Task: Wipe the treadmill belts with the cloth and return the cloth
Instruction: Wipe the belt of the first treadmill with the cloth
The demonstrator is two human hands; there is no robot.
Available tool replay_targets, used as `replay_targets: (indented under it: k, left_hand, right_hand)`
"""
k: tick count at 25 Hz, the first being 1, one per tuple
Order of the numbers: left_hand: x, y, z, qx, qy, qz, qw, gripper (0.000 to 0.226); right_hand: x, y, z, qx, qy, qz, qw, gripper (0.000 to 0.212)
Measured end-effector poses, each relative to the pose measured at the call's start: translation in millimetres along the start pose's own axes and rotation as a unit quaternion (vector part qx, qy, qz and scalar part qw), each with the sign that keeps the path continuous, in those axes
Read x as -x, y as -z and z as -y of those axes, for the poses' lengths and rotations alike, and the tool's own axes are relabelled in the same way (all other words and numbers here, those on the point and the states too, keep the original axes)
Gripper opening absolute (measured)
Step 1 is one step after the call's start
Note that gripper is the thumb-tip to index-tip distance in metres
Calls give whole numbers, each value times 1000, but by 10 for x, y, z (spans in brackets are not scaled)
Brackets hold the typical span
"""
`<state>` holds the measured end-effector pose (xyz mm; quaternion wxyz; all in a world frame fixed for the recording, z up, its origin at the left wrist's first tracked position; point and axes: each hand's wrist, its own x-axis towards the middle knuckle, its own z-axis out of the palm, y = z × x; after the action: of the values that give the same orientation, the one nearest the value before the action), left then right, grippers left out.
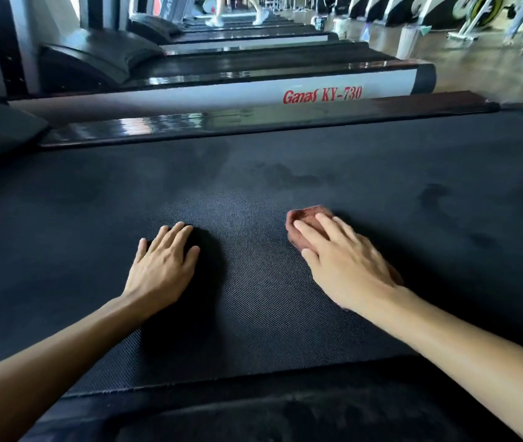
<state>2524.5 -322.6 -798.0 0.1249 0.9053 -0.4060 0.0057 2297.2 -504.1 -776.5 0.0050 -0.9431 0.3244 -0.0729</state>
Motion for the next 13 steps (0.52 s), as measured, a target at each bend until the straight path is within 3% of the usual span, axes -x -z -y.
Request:
replay_targets:
  k: [3, 6, 7, 10, 13]
  left_hand:
    - [-196, -25, -21, -5, 4, 7, 1000, 55]
    - [-458, -15, 16, -4, 5, 6, 1000, 53]
    - [-522, -13, 56, 2, 9, 1, 1000, 53]
    - [-494, -26, 194, 6, 9, -9, 1000, 52]
    - [-454, -37, 230, -10, -2, -4, 1000, 55]
  right_hand:
    - [588, -11, 259, -33, 79, -92, 992, 49]
    - [227, -105, 609, -96, 195, -60, 974, 52]
    - [-79, -120, 668, -99, 199, -41, 974, 51]
    - [-868, -155, 488, -56, 85, 22, 995, 52]
    - [-943, -65, 127, -6, -71, 4, 997, 48]
